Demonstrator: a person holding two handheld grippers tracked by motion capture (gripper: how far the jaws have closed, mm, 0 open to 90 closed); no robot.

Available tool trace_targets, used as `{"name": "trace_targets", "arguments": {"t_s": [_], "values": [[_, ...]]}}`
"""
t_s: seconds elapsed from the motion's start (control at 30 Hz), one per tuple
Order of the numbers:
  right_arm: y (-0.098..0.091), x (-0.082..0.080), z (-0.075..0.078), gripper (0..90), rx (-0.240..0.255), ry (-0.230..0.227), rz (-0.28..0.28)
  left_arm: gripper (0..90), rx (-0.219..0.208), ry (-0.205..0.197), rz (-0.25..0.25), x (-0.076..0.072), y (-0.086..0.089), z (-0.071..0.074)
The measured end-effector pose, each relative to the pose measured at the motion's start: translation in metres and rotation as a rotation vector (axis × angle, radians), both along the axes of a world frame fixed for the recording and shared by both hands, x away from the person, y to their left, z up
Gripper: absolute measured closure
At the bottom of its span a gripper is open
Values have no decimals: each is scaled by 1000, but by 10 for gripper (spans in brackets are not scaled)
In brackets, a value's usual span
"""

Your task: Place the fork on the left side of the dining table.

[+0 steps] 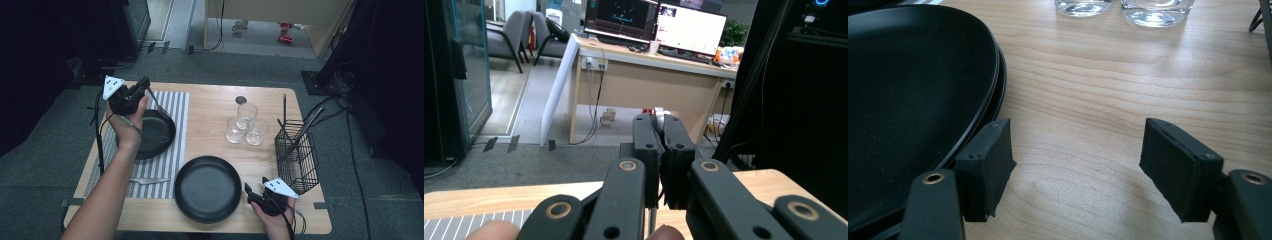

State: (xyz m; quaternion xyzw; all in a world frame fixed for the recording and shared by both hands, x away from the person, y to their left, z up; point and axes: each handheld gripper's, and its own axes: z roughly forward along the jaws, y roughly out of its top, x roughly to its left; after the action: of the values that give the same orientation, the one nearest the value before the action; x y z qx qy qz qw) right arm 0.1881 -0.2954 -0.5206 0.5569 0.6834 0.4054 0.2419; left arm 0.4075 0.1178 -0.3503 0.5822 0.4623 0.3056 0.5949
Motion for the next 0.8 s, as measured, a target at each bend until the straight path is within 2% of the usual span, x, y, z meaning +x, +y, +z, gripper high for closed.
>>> {"name": "trace_targets", "arguments": {"t_s": [0.2,0.37,0.8], "values": [[0,1,0,294,-4,1,0,885,-6,2,11,14,-1,-1],[0,2,0,289,-6,4,0,885,8,10,19,23,-3,-4],[1,4,-1,273,-17,25,2,885,-5,9,30,46,-8,-10]]}}
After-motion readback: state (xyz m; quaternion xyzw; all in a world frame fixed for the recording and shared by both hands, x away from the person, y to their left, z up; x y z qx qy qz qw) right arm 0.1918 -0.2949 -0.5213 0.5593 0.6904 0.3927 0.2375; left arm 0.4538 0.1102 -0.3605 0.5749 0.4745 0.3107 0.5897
